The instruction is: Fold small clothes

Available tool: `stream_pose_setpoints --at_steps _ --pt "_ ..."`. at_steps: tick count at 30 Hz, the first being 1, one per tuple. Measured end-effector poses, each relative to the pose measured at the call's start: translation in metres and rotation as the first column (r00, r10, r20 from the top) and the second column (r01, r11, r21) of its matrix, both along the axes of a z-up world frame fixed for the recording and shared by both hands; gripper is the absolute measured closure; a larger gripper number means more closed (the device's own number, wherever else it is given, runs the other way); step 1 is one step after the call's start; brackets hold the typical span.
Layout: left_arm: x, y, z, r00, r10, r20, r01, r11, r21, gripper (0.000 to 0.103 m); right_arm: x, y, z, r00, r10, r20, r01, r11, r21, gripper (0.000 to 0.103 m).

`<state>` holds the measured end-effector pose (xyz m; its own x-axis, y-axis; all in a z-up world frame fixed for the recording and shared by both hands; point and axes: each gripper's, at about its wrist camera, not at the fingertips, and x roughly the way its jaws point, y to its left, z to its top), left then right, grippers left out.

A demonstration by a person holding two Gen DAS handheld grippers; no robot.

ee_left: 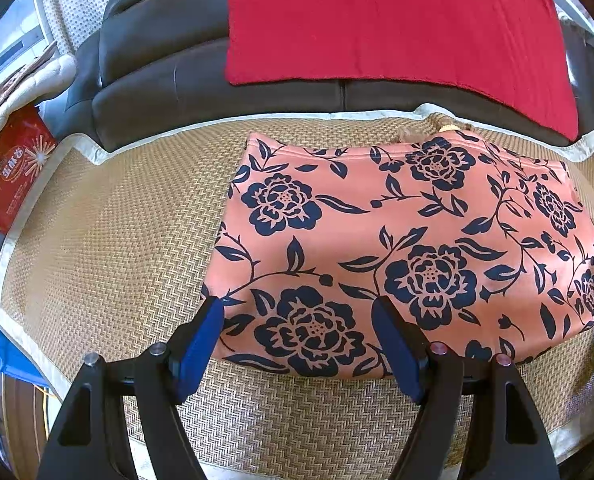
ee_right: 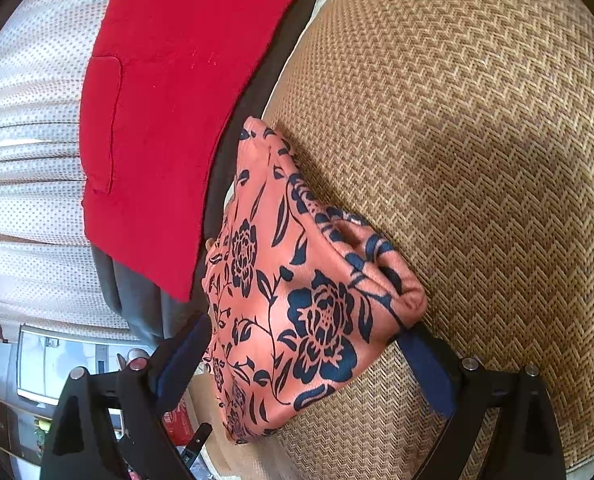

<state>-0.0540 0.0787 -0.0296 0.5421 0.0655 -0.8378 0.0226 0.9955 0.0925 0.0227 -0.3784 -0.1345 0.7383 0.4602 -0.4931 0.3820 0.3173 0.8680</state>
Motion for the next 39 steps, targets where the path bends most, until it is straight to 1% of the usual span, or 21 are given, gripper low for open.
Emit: stream_pose_setpoints --at_steps 6,10,12,14,18,28,39 --pt "0.001 -0.001 -0.005 1.000 0.003 -0.011 -0.003 1.000 0.000 0.026 0.015 0.005 0.006 1.000 0.012 -0.001 -0.012 0.999 -0.030 0.008" --pt "0.003 -0.002 -0.010 1.000 0.002 -0.020 -0.002 1.000 -0.001 0.026 0.026 0.014 0.012 0.999 0.043 0.000 -0.043 0.996 -0.082 0.007" --pt "0.003 -0.002 -0.012 1.000 0.000 -0.025 0.000 1.000 -0.001 0.026 0.030 0.017 0.016 0.998 0.064 -0.005 -0.065 0.990 -0.122 0.007" --pt "0.004 -0.004 -0.013 1.000 -0.002 -0.028 0.002 1.000 0.002 0.026 0.032 0.024 0.013 0.998 0.066 -0.007 -0.066 0.989 -0.133 0.007" --pt "0.005 -0.007 -0.016 0.999 -0.010 -0.035 0.011 1.000 0.002 0.026 0.031 0.022 0.011 0.999 0.044 -0.004 -0.044 0.994 -0.104 0.008" --pt "0.008 -0.014 -0.019 0.998 -0.030 -0.047 0.031 1.000 0.001 0.026 0.034 0.020 0.009 0.998 0.069 0.000 -0.069 0.993 -0.098 0.008" --pt "0.015 -0.020 -0.023 0.997 -0.056 -0.061 0.057 0.998 0.001 0.026 0.029 0.018 0.008 0.998 0.065 0.000 -0.064 0.995 -0.077 0.008"
